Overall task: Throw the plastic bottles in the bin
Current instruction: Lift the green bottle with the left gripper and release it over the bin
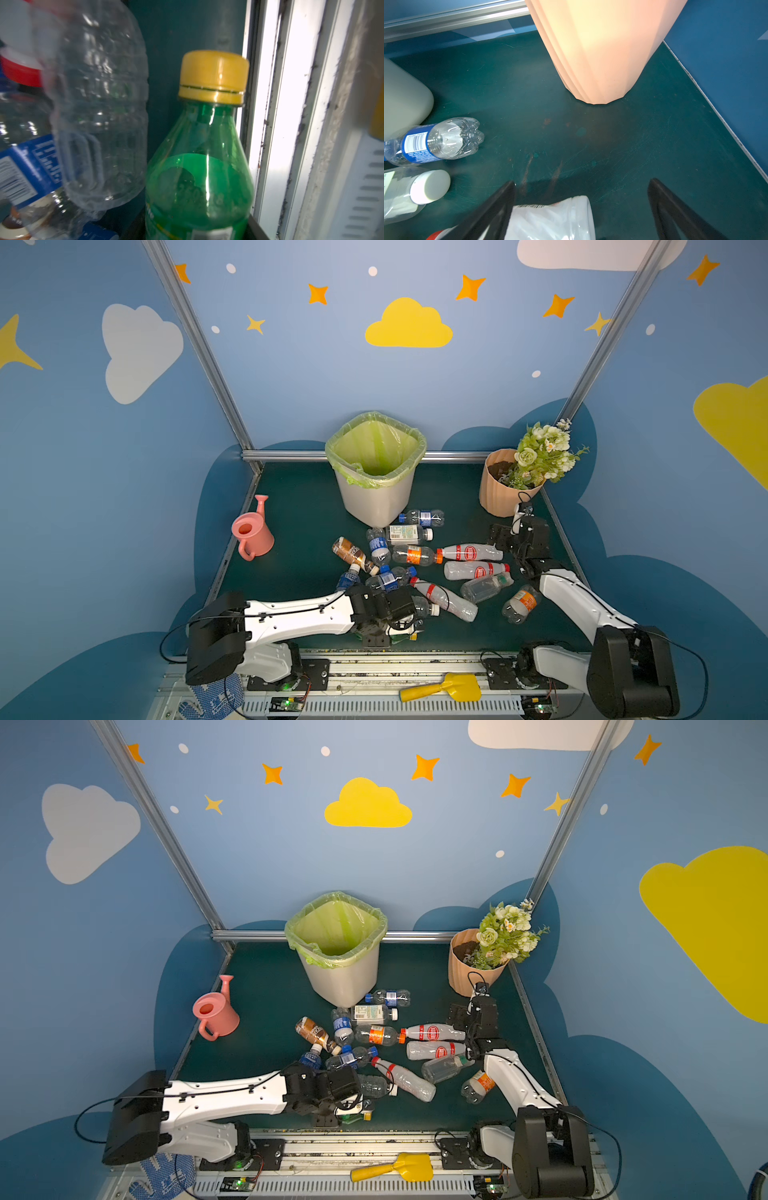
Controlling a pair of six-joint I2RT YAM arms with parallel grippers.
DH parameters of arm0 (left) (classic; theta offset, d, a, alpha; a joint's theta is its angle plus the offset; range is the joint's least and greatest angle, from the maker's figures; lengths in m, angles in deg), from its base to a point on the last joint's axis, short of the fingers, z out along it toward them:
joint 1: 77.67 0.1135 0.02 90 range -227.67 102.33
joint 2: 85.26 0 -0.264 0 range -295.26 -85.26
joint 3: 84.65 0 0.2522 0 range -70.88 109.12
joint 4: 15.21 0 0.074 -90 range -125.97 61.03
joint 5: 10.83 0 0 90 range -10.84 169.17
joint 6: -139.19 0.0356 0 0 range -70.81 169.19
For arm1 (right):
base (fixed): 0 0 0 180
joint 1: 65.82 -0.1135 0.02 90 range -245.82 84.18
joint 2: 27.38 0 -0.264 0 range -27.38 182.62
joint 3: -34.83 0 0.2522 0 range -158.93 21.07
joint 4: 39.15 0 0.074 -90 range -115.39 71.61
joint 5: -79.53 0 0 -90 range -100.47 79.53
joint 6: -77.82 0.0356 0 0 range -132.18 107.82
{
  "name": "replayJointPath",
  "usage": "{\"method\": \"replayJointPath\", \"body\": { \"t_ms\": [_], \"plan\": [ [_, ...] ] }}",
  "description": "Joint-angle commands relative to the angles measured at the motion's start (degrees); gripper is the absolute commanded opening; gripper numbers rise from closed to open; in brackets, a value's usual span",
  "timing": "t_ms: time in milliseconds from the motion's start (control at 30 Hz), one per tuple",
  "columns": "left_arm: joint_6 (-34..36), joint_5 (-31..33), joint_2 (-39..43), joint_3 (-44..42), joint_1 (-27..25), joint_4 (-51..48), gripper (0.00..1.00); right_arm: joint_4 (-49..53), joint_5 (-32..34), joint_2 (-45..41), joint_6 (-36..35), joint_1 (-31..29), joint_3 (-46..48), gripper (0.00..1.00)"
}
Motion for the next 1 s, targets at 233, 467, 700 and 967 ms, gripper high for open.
{"method": "replayJointPath", "body": {
  "t_ms": [233, 467, 700, 967],
  "plan": [
    [-3.3, 14.1, 17.5, 6.6, 1.7, 4.7, 0.33, -0.4, 2.0, -1.0, 0.3, 0.2, 0.3, 0.97],
    [4.7, 22.3, 23.5, 10.6, 9.5, 33.1, 0.3, 1.7, 1.9, -2.3, 1.2, 0.1, 0.3, 0.97],
    [7.8, 15.3, 15.3, 18.6, 20.3, 60.7, 0.27, 6.5, 2.5, -5.4, 3.6, 0.1, -0.4, 0.97],
    [-12.0, 4.6, -2.2, 31.6, 37.0, 68.6, 0.27, 7.5, 1.0, -11.4, 4.6, 0.0, 2.3, 0.97]
  ]
}}
